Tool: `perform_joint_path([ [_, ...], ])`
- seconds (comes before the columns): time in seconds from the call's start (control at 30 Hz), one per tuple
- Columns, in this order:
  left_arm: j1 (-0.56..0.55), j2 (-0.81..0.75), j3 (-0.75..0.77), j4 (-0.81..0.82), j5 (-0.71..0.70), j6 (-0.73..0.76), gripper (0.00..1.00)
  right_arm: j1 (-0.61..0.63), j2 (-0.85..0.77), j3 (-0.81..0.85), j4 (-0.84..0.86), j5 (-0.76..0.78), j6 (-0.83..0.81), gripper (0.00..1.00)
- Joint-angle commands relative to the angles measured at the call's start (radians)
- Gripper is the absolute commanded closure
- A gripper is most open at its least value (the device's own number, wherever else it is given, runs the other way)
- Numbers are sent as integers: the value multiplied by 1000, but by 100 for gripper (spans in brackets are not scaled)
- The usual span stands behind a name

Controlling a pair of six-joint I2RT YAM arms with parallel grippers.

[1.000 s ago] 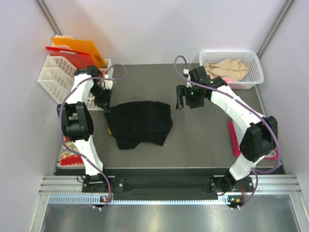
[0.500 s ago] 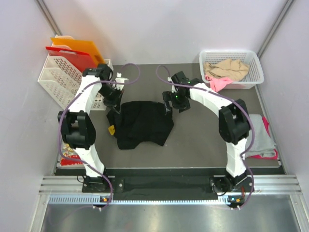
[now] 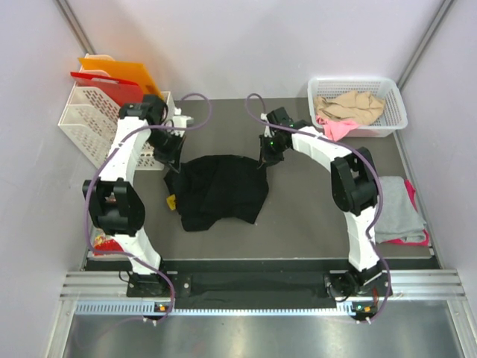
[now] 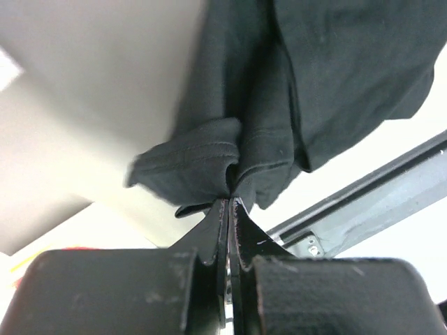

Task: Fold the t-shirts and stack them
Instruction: Flatten out the tshirt

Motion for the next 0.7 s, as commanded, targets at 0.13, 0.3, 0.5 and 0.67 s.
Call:
perform_joint_path([
  [0.13, 102, -11, 441, -160, -68, -6, 100, -5, -390, 117, -60, 39, -44, 100],
  [0.3, 103, -60, 547, -160, -120, 28, 100, -5, -623, 119, -143, 72, -53, 100],
  [0.5, 100, -141, 417, -147, -71, 45, 100, -5, -748, -48, -220, 43, -30, 100],
  [0.67, 62, -161, 158, -17, -18, 8, 100, 17, -762, -219, -179, -12, 0, 100],
])
